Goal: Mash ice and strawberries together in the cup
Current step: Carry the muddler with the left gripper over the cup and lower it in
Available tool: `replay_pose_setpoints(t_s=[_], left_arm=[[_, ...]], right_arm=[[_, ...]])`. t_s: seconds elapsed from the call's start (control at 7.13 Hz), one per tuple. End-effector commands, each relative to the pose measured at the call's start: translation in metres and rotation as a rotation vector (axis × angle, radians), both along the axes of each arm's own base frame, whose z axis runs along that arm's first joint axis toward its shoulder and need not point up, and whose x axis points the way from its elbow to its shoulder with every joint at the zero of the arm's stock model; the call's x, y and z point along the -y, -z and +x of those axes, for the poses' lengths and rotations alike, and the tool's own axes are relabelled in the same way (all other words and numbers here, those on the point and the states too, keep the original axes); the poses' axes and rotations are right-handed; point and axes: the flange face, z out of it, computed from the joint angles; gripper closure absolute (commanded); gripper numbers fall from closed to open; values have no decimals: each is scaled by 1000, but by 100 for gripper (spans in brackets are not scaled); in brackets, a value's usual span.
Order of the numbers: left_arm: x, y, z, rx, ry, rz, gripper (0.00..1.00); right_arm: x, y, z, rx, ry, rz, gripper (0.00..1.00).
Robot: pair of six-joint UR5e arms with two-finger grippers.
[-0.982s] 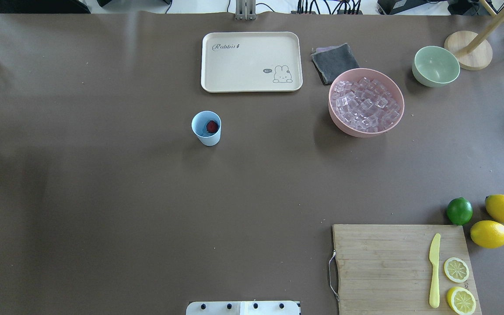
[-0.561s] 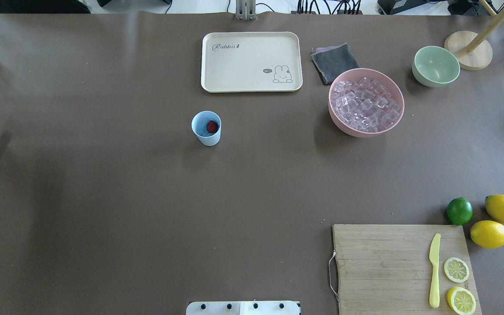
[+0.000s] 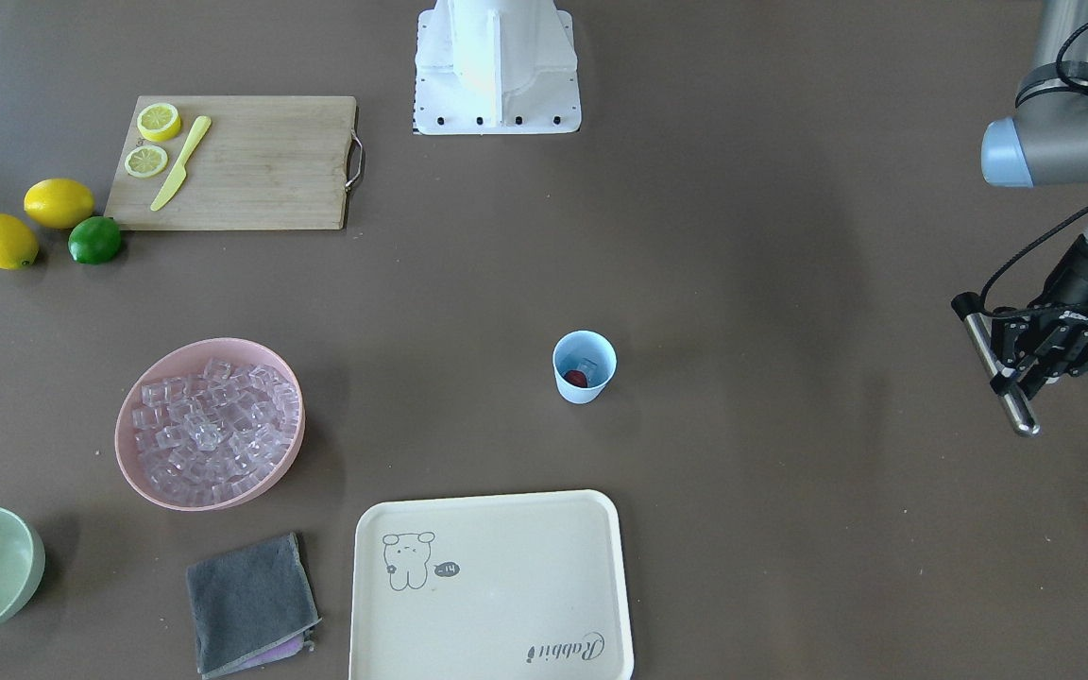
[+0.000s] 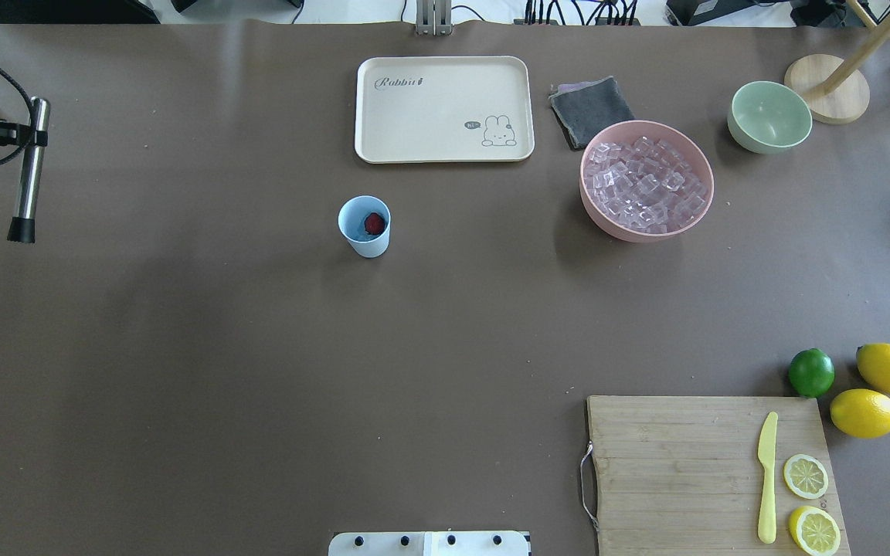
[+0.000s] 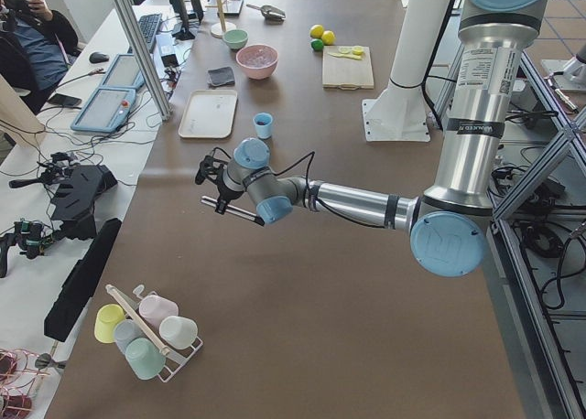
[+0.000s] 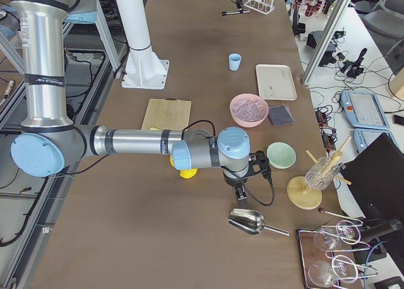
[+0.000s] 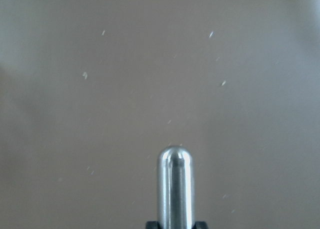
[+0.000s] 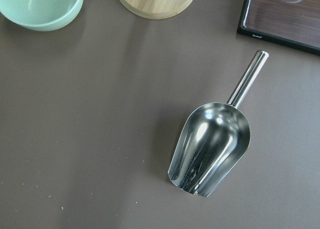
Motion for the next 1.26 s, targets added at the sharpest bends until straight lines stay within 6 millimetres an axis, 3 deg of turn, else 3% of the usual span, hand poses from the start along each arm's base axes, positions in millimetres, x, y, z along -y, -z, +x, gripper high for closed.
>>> replay_pose_setpoints(t_s=[0.0,0.14,0.28,0.42,0.56,0.7,0.84,0.98,1.12], left_arm=[[24,96,17,-189,173,161,76],[24,124,42,-194,239,225,77],[6,151,107,-179,331,301,77],[-20,208,181,-216,412,384,77],[-58,240,230,-244,465,420,77],[-82,273,242,-280,468,434,77],[-92,278,246,-259,465,426,77],[-105,272,266,-216,475,440,77],[-101,274,280,-161,456,476,77]], right_arm=[[-4,-1,3,-1,-7,-27,1],[3,7,4,-1,-7,-39,1],[20,27,6,-9,-10,-65,1],[29,37,7,-10,-11,-105,1],[29,26,9,-30,-14,-131,1],[28,16,10,-39,-14,-150,1],[22,8,9,-37,-14,-165,1],[11,3,14,-28,-24,-175,1],[-4,-18,16,-32,-28,-213,1]])
